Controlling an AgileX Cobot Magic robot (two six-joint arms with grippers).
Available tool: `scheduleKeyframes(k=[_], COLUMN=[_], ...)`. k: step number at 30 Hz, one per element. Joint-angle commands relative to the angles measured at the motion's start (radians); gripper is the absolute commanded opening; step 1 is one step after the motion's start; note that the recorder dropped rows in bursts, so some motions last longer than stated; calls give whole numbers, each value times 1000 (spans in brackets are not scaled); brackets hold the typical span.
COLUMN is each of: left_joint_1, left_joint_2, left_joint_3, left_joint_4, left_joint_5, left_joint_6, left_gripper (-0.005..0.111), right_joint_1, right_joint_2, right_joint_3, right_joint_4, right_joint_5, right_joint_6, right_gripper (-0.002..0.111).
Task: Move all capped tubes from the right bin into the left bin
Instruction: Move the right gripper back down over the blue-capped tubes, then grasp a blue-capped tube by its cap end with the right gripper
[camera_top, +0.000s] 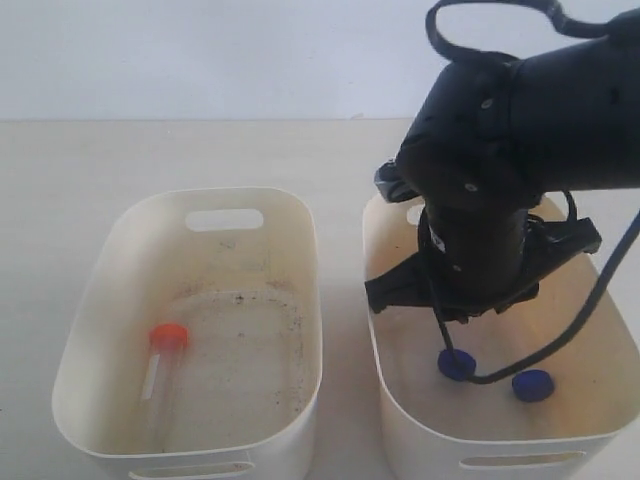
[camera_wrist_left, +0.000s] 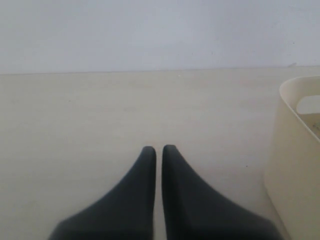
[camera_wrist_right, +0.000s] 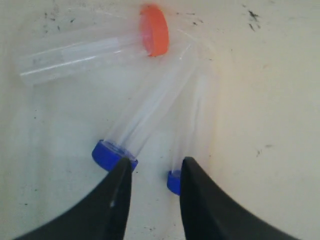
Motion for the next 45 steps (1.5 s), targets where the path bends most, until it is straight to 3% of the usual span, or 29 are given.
scheduleKeyframes(k=[1, 6, 15, 45], left_joint_1=[0, 0, 0, 0], left_joint_2=[3, 3, 3, 3], left_joint_3=[-4, -4, -4, -4], left_joint_4=[-6, -6, -6, -6], left_joint_5=[-8, -8, -8, -6], left_joint_6=[-9, -9, -9, -9], left_gripper=[4, 4, 4, 4], right_joint_1=[-54, -63, -61, -119], right_joint_2=[-39, -45, -35, -120], right_joint_3=[0, 0, 0, 69], right_joint_4=[90, 163, 100, 197], right_joint_5=[-21, -78, -52, -214], right_joint_6=[10, 16, 69, -44], right_gripper=[32, 32, 32, 32])
